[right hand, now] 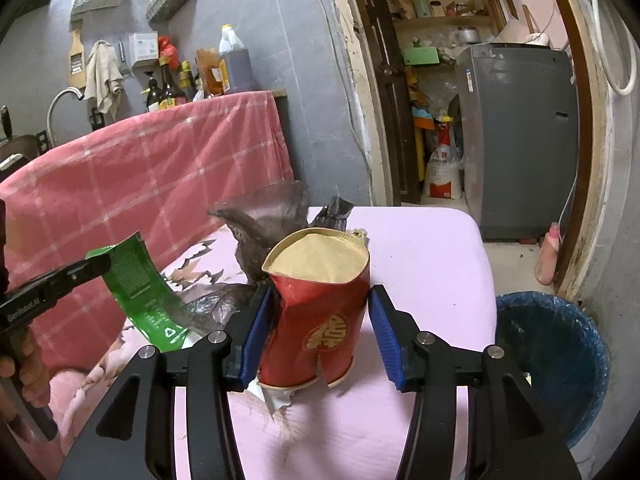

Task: Collect trash
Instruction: 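Lift the green packet and red cup and carry them toward the blue bin, then open both tools over the blue bin to drop the packet and cup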

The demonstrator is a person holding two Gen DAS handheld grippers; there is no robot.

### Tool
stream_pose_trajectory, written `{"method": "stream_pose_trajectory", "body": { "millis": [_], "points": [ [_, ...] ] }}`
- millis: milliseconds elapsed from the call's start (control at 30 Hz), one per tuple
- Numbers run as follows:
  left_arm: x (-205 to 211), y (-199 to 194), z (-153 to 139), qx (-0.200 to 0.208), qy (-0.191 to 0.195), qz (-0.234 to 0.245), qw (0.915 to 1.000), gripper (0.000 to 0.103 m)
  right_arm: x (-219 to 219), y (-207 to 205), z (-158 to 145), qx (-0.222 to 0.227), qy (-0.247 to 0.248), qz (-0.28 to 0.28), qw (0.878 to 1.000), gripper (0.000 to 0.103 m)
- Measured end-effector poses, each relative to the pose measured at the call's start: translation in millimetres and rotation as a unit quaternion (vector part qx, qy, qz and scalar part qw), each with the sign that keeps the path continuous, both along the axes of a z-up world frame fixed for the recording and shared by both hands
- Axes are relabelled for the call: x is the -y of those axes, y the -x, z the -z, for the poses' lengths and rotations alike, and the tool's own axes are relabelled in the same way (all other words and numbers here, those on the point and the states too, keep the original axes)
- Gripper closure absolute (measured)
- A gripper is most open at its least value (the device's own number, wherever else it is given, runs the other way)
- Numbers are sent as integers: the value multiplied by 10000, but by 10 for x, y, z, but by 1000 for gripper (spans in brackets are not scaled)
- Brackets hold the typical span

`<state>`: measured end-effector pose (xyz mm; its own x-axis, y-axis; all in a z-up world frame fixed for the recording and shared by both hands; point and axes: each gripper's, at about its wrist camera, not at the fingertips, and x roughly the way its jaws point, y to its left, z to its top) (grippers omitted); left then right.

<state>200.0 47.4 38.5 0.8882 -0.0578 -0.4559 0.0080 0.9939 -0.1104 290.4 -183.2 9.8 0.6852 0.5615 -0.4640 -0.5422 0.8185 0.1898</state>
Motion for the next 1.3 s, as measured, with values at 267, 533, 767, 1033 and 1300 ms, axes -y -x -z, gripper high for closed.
{"method": "stream_pose_trajectory", "body": {
  "millis": [267, 533, 767, 1033, 1300],
  "points": [
    [51, 155, -83, 129, -51, 82, 9999, 102, 11, 87, -47, 200, 84, -3, 9998, 63],
    [210, 219, -173, 276, -59, 233, 9993, 102, 174, 198, -195, 530, 43, 194, 9984, 63],
    [439, 189, -265, 374, -51, 543, 9978, 102, 383, 256, -273, 717, 49, 437, 9965, 63],
    [828, 13, -272, 463, 158, 883, 9949, 102, 759, 332, -286, 879, 132, 895, 9920, 63],
    [1461, -263, -143, 503, 181, 1322, 9898, 102, 1225, 392, -264, 1013, 137, 1485, 9836, 63]
  ]
}}
